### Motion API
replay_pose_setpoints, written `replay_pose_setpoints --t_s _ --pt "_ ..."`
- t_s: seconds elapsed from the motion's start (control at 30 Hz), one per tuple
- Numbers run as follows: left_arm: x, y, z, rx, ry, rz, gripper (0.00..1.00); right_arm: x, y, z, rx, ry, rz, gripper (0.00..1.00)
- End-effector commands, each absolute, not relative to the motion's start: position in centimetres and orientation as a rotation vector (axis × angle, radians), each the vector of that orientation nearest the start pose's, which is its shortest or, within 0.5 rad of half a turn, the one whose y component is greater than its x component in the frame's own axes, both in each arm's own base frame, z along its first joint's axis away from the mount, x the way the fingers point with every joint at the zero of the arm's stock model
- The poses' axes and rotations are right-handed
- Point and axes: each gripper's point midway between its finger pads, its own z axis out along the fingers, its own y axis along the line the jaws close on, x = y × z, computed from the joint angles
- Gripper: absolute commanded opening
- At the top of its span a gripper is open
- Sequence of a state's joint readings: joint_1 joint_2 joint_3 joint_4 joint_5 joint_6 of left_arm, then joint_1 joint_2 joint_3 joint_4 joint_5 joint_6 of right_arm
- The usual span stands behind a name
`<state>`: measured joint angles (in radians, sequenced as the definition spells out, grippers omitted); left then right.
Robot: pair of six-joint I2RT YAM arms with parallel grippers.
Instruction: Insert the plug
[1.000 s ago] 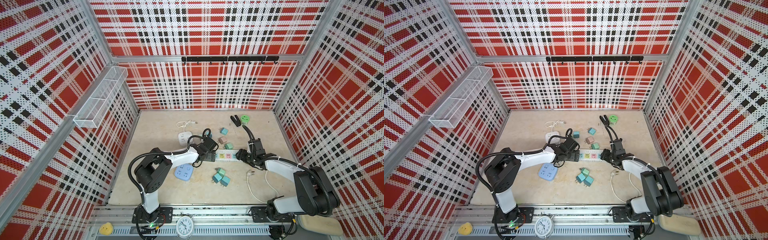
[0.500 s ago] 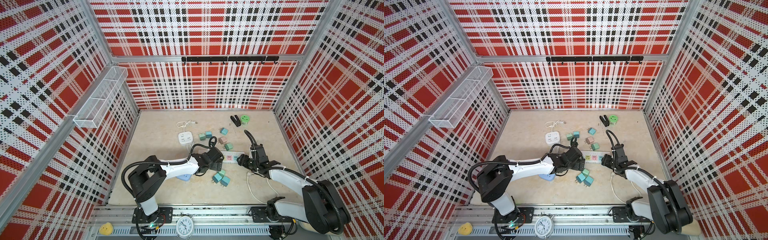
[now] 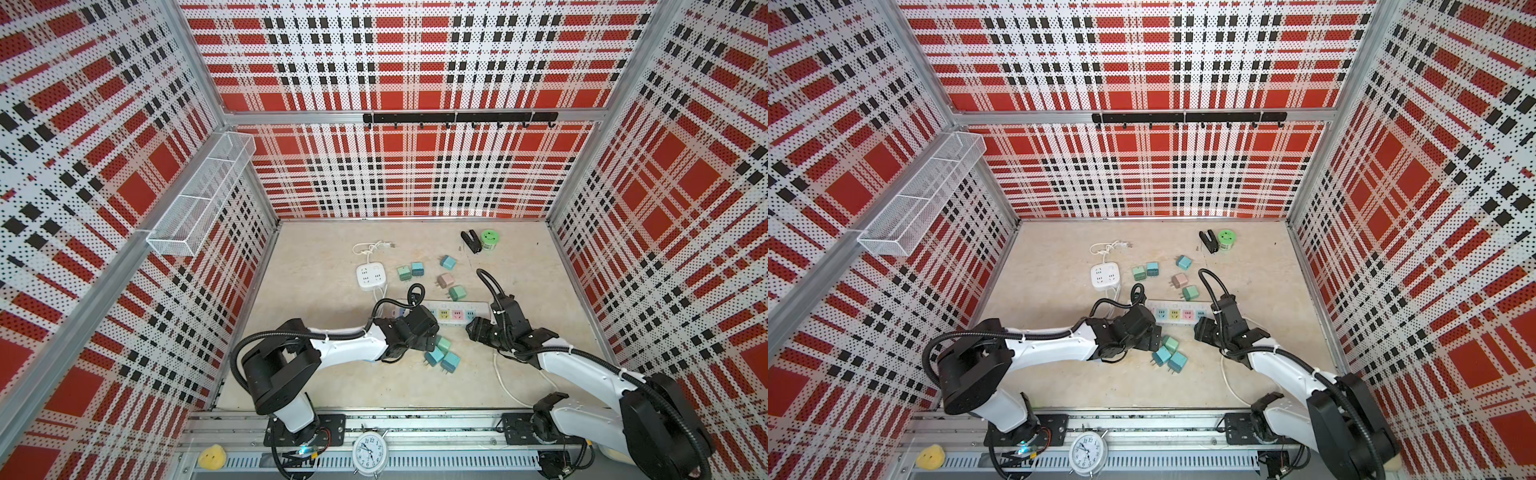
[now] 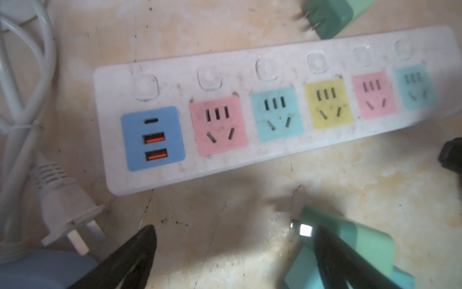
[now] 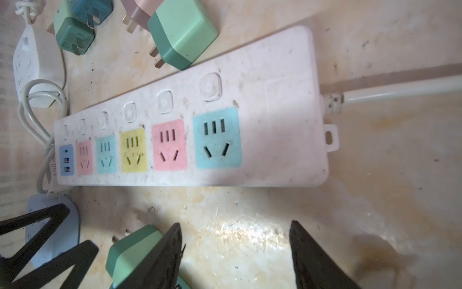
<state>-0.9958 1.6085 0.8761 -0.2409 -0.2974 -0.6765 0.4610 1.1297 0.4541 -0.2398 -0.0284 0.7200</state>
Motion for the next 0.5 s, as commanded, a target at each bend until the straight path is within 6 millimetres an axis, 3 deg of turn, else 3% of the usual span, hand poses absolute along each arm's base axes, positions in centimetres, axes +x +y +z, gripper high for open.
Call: replay_pose_setpoints --t_s 0.0,0.13,0.3,0.47 --pt "25.6 -28.9 8.3 0.235 2.442 -0.311 0.99 25.5 12.3 6.9 0.339 2.496 0.473 0.72" --pt "25.7 -27.9 10.7 0.231 2.412 -0.284 0.99 24.9 11.8 8.4 0.328 2.481 0.454 0.72" --pt "25.5 -26.5 16.6 0.208 2.340 -0.341 0.99 23.5 13.0 9.9 0.245 2.489 0.434 0.72" --pt "26.7 -21.1 22.5 -0.039 2.304 -0.460 0.99 21.8 15.2 11.1 0.103 2.514 0.423 0.70"
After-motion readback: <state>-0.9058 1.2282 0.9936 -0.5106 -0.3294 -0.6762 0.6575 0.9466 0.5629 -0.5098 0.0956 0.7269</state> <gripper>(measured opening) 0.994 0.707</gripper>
